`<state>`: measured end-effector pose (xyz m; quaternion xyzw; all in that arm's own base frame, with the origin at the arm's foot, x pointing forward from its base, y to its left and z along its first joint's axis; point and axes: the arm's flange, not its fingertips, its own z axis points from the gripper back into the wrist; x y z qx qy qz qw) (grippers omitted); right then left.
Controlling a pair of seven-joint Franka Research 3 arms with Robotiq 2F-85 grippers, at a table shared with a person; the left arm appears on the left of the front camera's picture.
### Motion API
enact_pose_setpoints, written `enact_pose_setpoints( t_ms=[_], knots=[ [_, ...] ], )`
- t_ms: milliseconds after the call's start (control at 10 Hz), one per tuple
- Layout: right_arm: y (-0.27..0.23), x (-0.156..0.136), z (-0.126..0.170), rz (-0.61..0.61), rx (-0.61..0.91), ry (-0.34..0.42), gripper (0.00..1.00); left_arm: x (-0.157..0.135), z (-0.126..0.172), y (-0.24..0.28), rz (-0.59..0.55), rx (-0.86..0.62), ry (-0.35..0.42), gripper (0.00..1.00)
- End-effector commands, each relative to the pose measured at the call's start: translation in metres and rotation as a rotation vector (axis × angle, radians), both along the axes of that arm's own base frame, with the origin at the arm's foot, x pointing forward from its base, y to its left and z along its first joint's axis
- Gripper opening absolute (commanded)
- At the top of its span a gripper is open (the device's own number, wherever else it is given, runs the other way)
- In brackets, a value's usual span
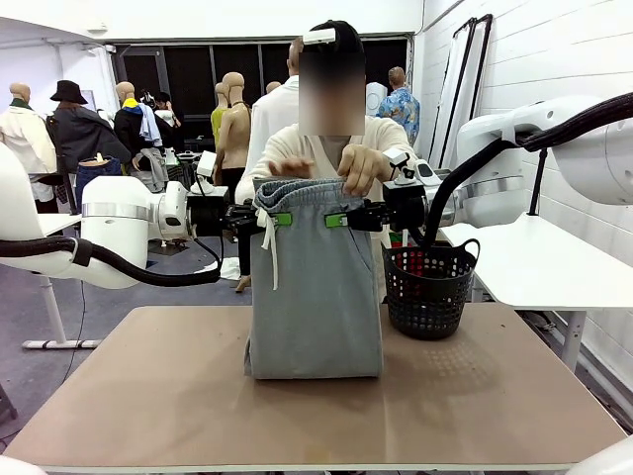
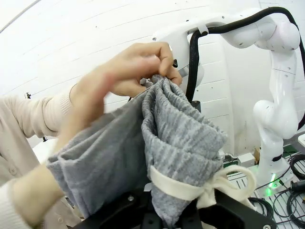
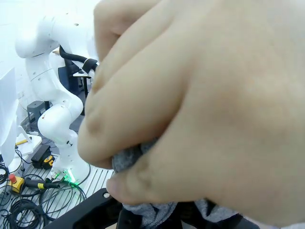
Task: Fold the training pants.
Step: Release the ends of the Training pants and then grab the overlapped ends.
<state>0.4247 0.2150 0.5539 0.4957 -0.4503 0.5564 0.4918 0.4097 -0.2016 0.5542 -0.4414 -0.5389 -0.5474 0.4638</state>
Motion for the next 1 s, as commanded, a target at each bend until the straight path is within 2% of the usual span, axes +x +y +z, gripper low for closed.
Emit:
enact_pose_setpoints(
  t_ms=[0, 900],
  knots=[
    [0.0015, -0.0006, 0.0009, 0.001, 0.008, 0.001, 0.0, -0.0014, 0.0018, 0.0007, 0.0, -0.001, -0.016, 0.0],
    [0.0015, -0.0006, 0.0009, 0.001, 0.008, 0.001, 0.0, -0.0014, 0.0018, 0.0007, 0.0, -0.001, -0.016, 0.0]
  ],
)
